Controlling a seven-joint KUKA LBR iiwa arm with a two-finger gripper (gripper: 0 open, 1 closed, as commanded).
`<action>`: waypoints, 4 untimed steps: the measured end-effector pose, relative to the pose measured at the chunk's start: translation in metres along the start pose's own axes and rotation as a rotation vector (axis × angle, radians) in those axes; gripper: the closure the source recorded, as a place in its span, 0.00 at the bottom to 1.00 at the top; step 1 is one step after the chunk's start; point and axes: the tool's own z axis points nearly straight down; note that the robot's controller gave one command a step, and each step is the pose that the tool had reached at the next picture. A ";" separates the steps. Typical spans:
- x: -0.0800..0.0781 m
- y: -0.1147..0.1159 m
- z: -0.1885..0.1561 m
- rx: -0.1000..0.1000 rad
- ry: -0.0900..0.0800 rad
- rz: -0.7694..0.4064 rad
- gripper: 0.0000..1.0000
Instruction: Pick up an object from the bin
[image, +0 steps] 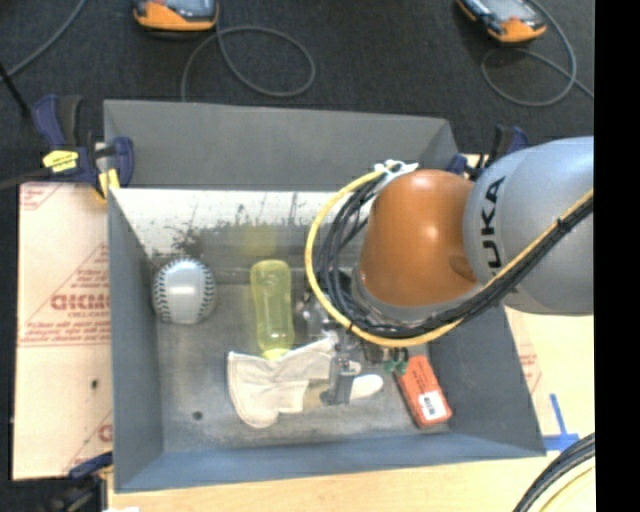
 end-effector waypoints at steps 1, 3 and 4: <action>0.005 -0.005 0.041 -0.001 -0.007 0.019 0.00; 0.000 0.000 0.105 -0.002 -0.006 0.111 1.00; 0.000 0.000 0.105 -0.002 -0.006 0.112 1.00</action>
Offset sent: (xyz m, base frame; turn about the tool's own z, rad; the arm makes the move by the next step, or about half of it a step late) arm -0.0080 -0.0191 -0.0883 -0.0470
